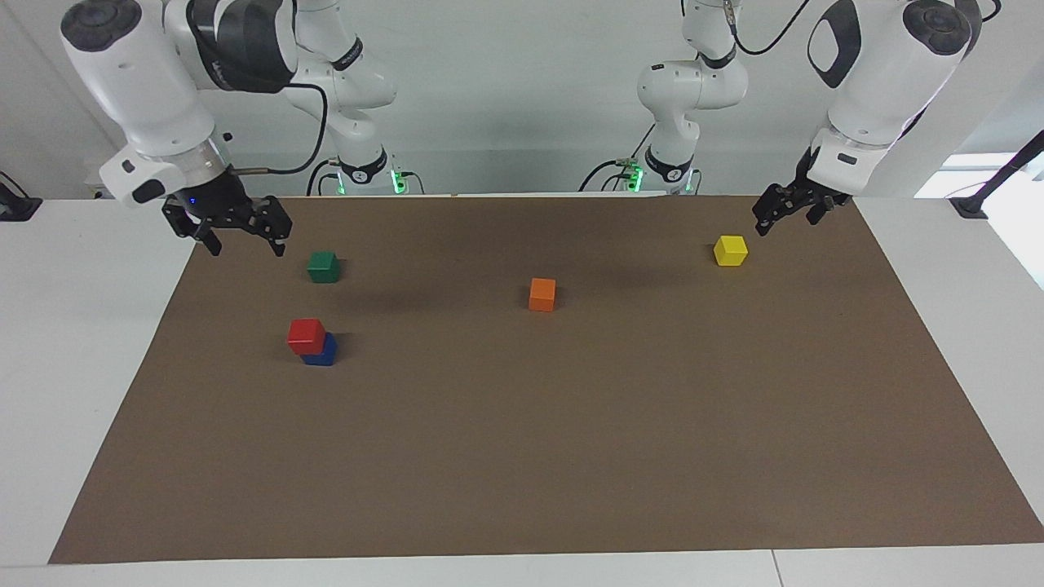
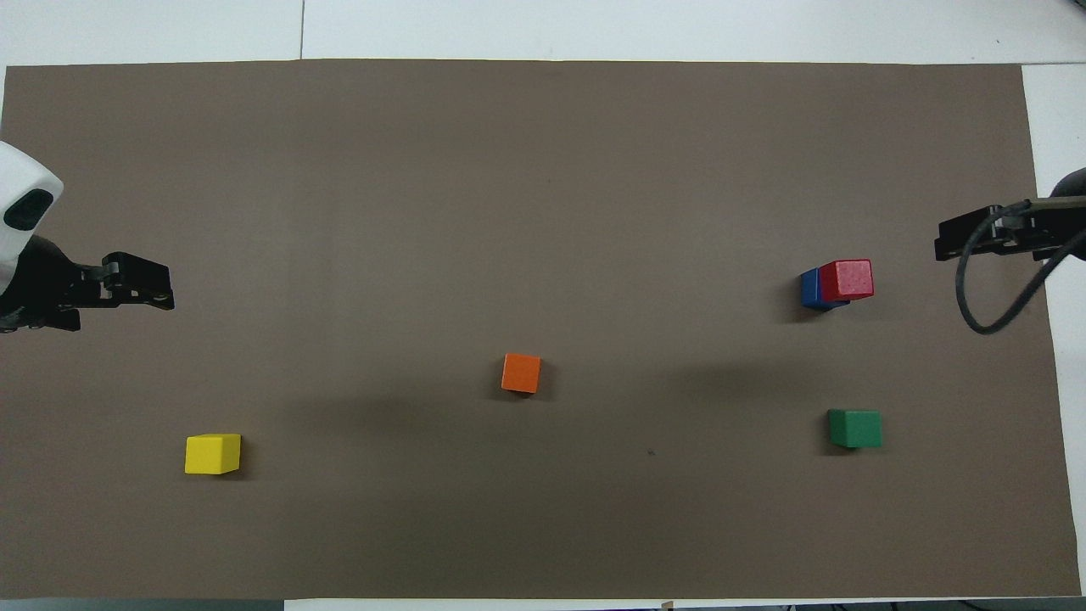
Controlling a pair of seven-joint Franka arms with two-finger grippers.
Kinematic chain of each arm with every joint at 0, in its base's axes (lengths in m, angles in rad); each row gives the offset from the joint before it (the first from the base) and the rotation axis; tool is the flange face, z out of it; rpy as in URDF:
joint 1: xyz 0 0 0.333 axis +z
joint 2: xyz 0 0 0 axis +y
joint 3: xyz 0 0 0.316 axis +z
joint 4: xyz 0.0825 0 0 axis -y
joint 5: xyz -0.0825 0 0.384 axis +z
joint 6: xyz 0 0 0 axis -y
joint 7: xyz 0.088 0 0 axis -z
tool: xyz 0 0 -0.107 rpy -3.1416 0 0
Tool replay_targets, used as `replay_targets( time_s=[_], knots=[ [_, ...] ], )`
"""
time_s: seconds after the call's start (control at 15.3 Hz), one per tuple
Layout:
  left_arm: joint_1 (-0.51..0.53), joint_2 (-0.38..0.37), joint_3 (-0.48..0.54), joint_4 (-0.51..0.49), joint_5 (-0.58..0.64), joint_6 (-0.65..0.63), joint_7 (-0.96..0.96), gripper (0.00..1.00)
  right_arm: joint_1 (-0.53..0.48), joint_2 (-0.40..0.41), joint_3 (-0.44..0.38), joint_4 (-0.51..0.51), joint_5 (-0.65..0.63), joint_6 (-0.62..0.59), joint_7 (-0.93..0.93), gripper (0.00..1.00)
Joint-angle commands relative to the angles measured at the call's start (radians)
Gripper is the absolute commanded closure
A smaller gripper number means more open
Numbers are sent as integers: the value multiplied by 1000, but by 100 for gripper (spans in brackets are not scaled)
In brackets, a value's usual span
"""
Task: Transfer red block to right arm and stack on blue block
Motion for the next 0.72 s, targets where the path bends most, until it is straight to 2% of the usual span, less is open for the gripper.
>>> replay_targets(
  time_s=[0.0,0.2,0.39,0.65],
  knots=[
    [-16,-11,11,11,-10,-16,17,0,-6,-28,5,64,-5,-119,-1,0],
    [4,-11,1,17,-9,-18,45,0,-69,-42,34,121,5,-241,-13,0],
    [20,-9,3,25,-9,-27,85,0,-130,-54,74,120,7,-252,-15,0],
    [24,-11,3,25,-10,-25,86,0,-135,-40,63,127,8,-210,-44,0]
  ],
)
